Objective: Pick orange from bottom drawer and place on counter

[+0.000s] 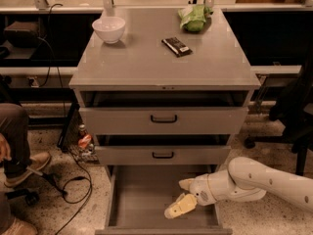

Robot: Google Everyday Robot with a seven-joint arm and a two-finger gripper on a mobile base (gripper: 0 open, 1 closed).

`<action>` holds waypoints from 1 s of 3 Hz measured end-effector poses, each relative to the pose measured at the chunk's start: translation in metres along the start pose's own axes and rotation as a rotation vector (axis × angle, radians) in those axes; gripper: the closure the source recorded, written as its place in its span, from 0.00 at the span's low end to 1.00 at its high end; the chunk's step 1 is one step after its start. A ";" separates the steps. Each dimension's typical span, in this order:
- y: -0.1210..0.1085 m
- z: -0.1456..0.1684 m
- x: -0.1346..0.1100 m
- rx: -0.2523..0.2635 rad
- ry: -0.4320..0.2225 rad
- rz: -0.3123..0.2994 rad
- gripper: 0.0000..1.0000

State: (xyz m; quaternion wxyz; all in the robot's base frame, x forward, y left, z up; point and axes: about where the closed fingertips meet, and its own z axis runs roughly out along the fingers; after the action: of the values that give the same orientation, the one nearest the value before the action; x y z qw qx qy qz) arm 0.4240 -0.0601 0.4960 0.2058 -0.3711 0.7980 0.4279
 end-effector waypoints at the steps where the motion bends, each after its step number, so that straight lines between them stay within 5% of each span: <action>1: -0.023 -0.005 0.004 0.033 -0.053 -0.028 0.00; 3: -0.113 -0.001 0.017 0.229 -0.086 -0.064 0.00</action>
Offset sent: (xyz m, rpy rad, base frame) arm 0.0944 -0.0629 -0.0806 -0.1021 -0.2260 -0.1798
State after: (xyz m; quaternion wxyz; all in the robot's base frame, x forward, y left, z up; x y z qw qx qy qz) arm 0.5002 -0.1088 0.4256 0.2942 -0.3519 0.8198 0.3428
